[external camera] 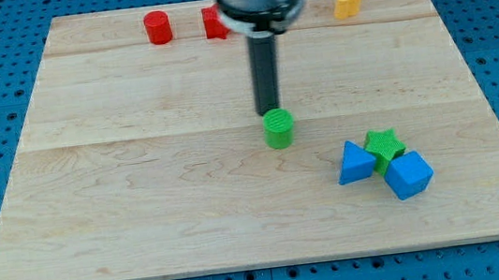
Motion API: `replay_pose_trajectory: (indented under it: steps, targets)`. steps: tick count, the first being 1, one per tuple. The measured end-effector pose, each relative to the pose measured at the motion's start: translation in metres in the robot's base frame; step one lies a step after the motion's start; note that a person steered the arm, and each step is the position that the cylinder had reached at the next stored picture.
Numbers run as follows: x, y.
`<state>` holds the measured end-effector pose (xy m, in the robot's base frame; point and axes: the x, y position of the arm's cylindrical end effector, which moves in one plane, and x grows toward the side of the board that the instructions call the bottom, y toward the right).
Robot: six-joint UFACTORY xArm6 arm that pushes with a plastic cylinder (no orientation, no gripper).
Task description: Push the green circle blue triangle
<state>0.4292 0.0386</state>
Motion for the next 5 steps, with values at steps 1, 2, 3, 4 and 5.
replay_pose_trajectory:
  steps: [1, 2, 3, 4, 5]
  targets:
    - [0.036, 0.012]
    - [0.024, -0.015]
    - [0.041, -0.04]
    - [0.088, -0.013]
    - [0.089, 0.024]
